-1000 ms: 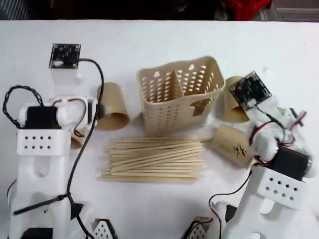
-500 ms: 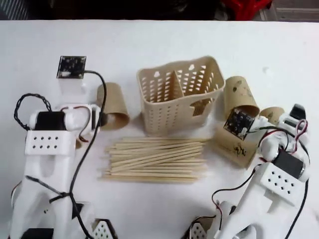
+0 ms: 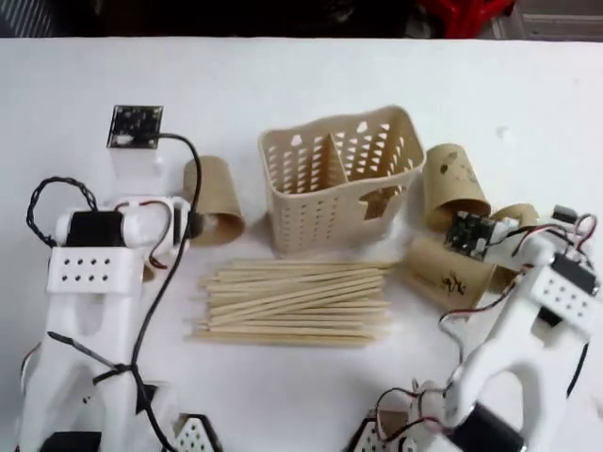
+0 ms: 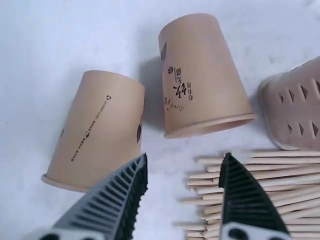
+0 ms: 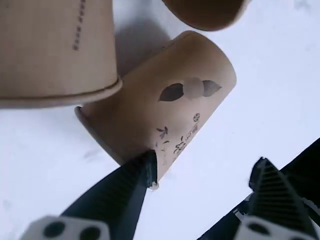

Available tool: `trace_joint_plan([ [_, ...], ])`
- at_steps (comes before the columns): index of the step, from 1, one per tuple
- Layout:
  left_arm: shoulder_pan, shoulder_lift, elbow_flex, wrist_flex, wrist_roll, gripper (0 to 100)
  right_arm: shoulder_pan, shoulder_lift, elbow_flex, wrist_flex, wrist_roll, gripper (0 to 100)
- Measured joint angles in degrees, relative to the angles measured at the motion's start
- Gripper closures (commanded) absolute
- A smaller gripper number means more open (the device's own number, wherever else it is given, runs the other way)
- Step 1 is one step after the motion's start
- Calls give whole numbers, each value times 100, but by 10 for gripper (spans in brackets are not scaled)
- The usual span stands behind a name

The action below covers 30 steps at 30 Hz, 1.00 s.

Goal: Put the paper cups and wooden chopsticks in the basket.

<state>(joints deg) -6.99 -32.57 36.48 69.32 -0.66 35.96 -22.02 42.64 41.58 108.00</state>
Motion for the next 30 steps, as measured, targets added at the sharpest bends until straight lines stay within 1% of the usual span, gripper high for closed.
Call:
trace_joint_plan([
  [3,0,0,0,0,0,759,53,299,-167,-97,53,700],
  [5,0,0,0,0,0,759,88,343,-202,-132,220,700],
  [8,0,0,0,0,0,759,62,290,-220,18,290,700],
  [17,0,0,114,-35,-9,759,9,-1037,-202,1653,325,700],
  [22,0,0,607,-712,-387,759,-18,-1609,-202,2057,343,699],
  [24,0,0,659,-844,-431,759,-79,-1670,-202,2198,369,698],
  [27,0,0,659,-905,-440,759,-53,-1679,-35,2092,431,697],
  [30,0,0,677,-923,-448,759,9,-1688,466,1565,870,699],
])
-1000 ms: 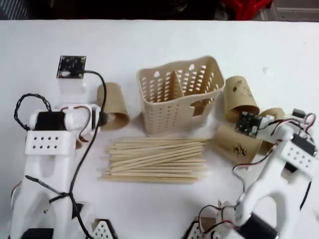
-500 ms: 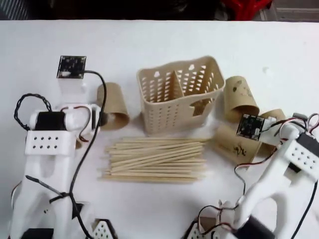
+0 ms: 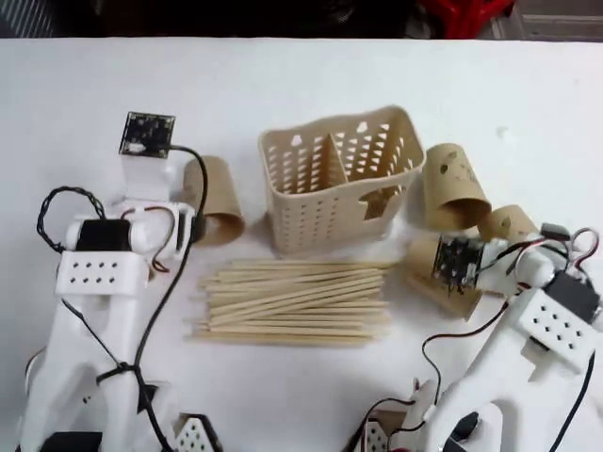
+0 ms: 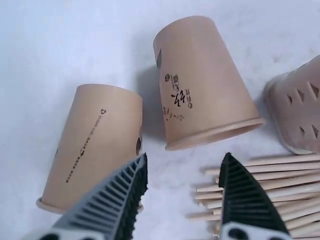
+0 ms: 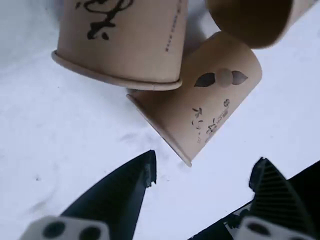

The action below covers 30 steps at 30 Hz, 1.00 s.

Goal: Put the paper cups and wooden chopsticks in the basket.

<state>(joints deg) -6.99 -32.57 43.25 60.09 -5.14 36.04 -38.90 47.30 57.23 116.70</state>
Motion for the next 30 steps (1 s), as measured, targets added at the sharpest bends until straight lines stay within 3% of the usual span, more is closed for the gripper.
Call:
trace_joint_plan([
  [5,0,0,0,0,0,759,176,0,1222,-1688,334,699],
  [10,0,0,18,0,0,759,167,0,2154,-3613,123,701],
  [14,0,0,18,0,0,759,79,0,2699,-4484,-35,748],
  [19,0,0,35,0,0,759,-70,0,2848,-4897,-809,994],
  [21,0,0,35,0,0,759,-88,0,2848,-4932,-1116,958],
  [30,0,0,35,0,0,759,185,-105,2734,-5002,-2505,982],
])
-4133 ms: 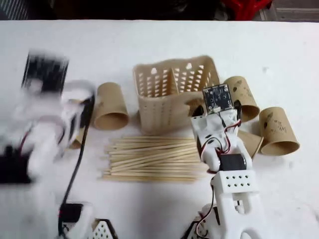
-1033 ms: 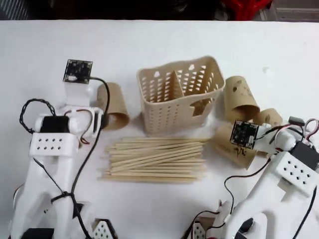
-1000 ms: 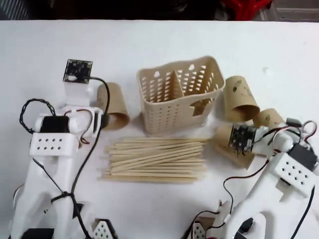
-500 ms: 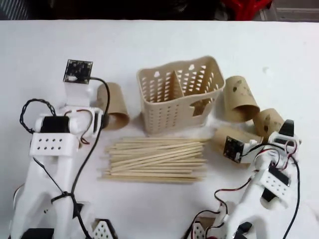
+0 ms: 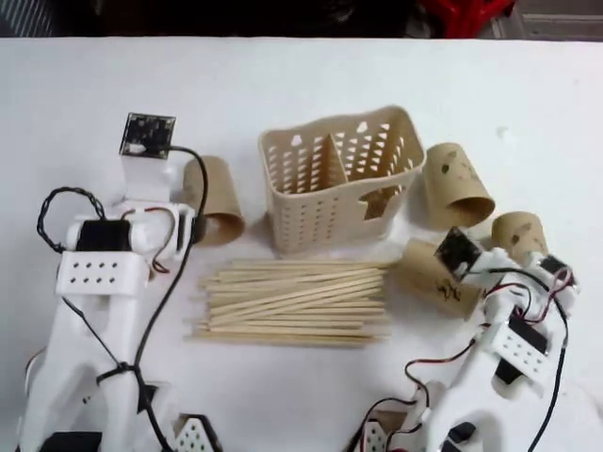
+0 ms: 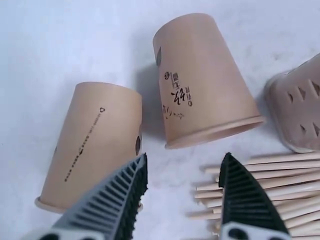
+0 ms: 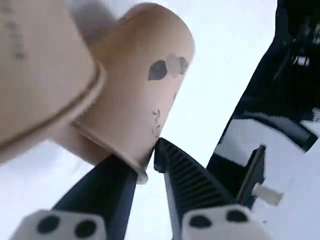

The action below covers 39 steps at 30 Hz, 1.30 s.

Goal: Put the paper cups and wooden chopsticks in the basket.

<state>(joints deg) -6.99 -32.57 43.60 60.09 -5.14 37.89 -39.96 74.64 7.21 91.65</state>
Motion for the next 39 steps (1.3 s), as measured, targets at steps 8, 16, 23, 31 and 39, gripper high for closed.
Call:
trace_joint_plan([
  [8,0,0,0,0,0,759,396,0,-1073,686,-2154,982],
  [16,0,0,0,0,0,759,255,9,-3851,3886,-4923,982],
  [23,0,0,0,0,0,759,-1477,70,-6813,6708,-6690,982],
  [31,0,0,0,0,132,759,-3622,1829,-9266,7754,-8264,982],
  [39,0,0,0,0,149,759,-3974,3622,-11604,8360,-8738,982],
])
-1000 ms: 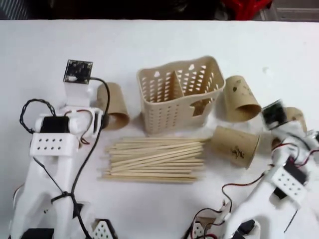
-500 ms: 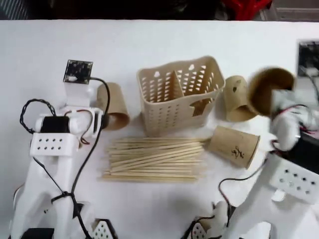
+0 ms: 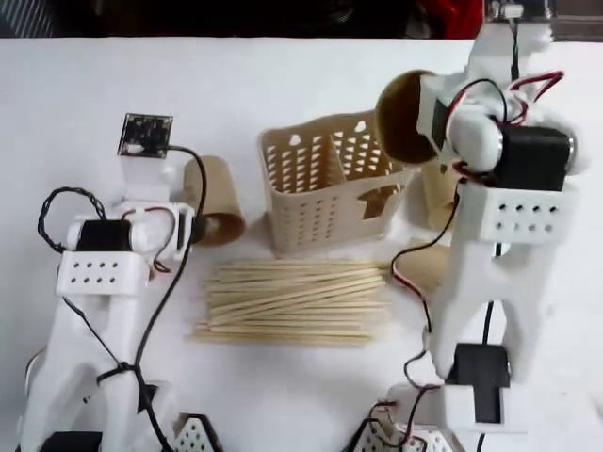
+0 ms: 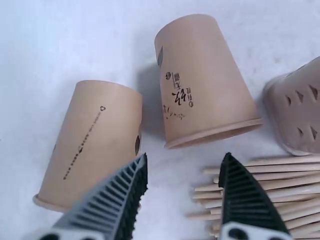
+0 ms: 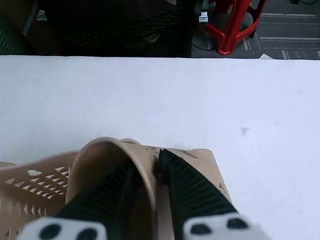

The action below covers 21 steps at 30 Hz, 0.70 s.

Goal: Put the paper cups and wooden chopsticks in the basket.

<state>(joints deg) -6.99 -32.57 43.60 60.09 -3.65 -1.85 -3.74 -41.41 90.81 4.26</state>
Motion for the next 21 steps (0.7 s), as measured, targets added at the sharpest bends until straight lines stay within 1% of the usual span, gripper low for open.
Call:
trace_joint_plan([
  [4,0,0,0,0,0,759,-123,123,-976,220,-70,982],
  [9,0,0,0,0,0,759,-387,158,-1248,273,-132,982],
  [16,0,0,88,-26,0,759,-413,167,-466,325,-123,982],
  [21,0,0,281,-360,0,759,-220,167,457,123,-123,982],
])
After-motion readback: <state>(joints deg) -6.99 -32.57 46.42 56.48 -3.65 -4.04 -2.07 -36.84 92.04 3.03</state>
